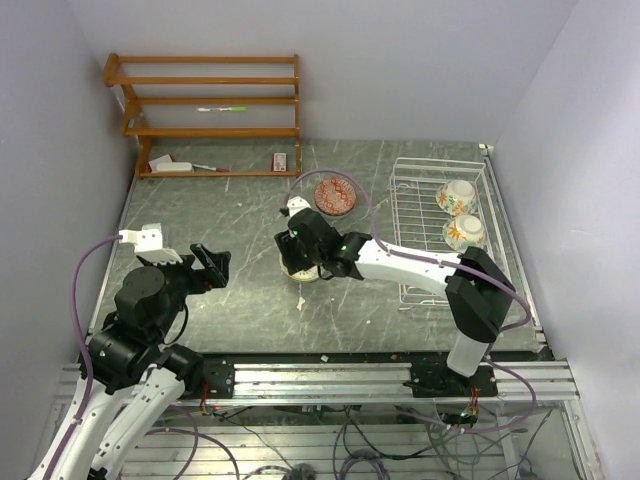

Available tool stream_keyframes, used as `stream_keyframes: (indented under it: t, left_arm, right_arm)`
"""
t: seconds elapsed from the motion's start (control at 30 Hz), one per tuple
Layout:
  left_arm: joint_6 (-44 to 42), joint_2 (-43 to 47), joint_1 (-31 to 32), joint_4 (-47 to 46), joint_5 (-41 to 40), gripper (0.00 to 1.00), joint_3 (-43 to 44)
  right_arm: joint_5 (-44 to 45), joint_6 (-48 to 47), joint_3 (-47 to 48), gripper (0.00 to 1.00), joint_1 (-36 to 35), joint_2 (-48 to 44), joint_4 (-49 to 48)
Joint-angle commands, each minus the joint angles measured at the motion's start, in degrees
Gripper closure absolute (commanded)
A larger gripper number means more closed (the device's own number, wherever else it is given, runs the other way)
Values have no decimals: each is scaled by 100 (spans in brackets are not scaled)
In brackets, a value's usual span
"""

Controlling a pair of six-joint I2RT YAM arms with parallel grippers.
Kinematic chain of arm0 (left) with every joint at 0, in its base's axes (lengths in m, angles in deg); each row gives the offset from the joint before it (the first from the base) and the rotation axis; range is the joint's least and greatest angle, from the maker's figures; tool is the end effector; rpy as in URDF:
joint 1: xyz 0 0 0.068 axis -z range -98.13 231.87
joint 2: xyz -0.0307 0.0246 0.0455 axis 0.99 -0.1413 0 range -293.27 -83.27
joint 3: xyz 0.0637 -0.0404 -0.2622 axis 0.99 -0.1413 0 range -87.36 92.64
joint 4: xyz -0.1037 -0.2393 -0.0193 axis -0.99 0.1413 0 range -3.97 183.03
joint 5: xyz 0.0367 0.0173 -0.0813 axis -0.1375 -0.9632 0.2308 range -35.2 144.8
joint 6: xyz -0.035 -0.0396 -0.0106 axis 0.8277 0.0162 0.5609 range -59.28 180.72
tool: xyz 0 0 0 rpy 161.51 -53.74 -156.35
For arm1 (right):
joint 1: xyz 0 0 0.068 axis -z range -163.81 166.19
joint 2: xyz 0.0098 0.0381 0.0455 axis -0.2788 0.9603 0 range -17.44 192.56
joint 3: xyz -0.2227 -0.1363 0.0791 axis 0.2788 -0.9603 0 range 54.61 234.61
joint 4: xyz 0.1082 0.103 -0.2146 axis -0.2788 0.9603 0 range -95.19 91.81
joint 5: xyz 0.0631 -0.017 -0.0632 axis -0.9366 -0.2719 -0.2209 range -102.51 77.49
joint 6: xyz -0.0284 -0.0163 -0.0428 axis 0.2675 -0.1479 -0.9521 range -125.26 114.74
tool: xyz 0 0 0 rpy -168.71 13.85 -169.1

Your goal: Load the bowls into the dish rack

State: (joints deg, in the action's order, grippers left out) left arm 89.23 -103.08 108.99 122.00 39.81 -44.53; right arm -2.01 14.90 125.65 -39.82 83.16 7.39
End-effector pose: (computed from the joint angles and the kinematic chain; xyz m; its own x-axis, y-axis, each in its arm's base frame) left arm 0.0748 -0.0279 0.3298 -0.2784 -0.3755 -0.8840 0.0945 0.9052 -0.4143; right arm 0.2247 0.3214 0.2313 -0.6070 -0.2941 -0.7383 -0.5651 0.8129 0.1408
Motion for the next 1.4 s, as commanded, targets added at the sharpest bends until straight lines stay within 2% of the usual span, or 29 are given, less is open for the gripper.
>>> stream_keyframes:
  t: [0.0, 0.37, 0.77, 1.13, 1.37]
  left_arm:
    - [-4, 38, 40, -38, -49, 2, 129]
    - [-7, 57, 40, -46, -32, 2, 120]
    - [-10, 63, 40, -55, -18, 2, 120]
    - [-18, 63, 40, -55, -13, 2, 120]
    - [-21, 66, 35, -55, -4, 2, 118]
  right_arm:
    - [-175, 96, 263, 45, -30, 210, -197]
    - [-127, 191, 831, 45, -119, 754, 72]
    - [308, 357, 1110, 56, -189, 1036, 403]
    - [283, 353, 1262, 58, -191, 1219, 465]
    - [323, 342, 1237, 69, -191, 1193, 455]
